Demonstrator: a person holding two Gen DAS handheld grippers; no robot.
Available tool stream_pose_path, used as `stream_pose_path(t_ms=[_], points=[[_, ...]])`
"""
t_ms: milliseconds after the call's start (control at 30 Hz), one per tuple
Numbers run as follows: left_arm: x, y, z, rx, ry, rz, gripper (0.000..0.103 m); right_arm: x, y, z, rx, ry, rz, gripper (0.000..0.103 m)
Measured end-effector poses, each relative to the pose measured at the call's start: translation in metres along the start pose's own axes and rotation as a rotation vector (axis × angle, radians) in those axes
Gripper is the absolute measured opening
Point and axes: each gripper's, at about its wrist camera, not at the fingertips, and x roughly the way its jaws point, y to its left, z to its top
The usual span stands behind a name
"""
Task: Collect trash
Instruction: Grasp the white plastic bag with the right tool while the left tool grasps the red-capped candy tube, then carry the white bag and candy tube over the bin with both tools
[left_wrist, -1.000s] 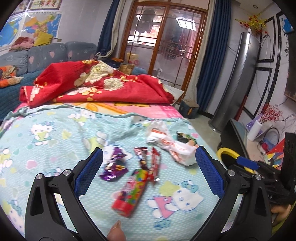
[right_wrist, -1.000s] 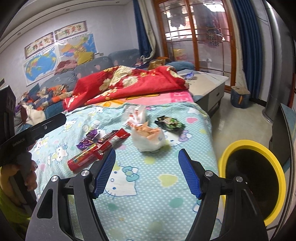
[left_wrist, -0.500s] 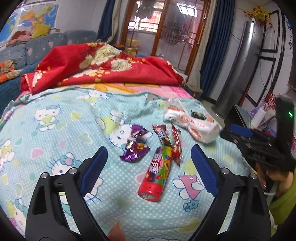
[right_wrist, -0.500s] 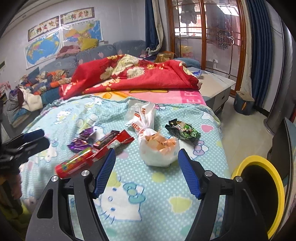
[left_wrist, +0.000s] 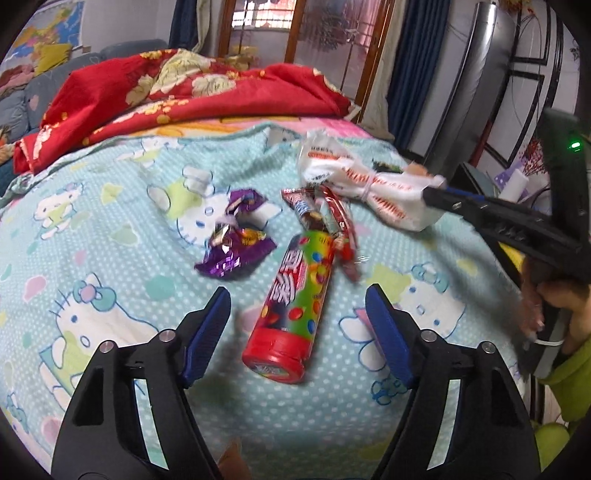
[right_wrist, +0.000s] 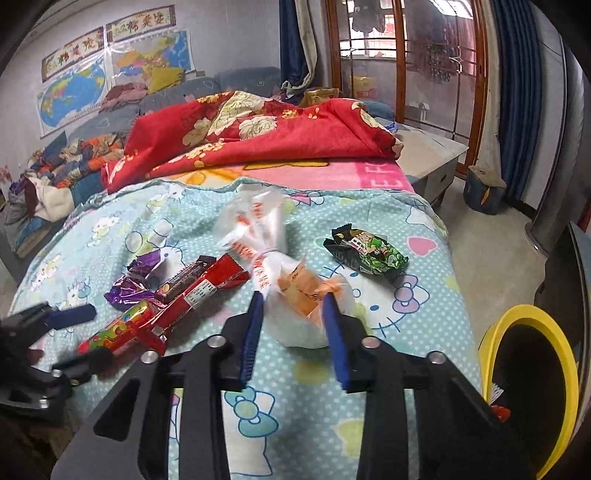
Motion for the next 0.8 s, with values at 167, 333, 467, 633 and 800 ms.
stream_pose_path(t_ms=[167,333,467,633,800], points=[[0.007,0.0,-0.005,0.008,0.023,0.006,0.055,-0.013,-0.002,-0.008,0.027,-0.017,0.038,0.026],[0.009,-0.001,-0.011,0.015,0.033,0.019,0.03,-0.033,-0.007,-0.015,0.078,-0.051,0.042,0.024],[0.006,0.002,-0.013,-0.002,0.042,0.009,0.026,-0.046,-0.011,-0.017,0.095,-0.076,0.031,0.022],[-0.006,-0.004,-0.011,-0.014,0.016,-0.006,0.026,-0.061,-0.021,-0.022,0.11,-0.102,0.009,0.018],[-0.026,-0.013,-0.001,-0.003,-0.05,-0.018,0.025,-0.074,-0.031,-0.028,0.132,-0.108,0.01,0.014]])
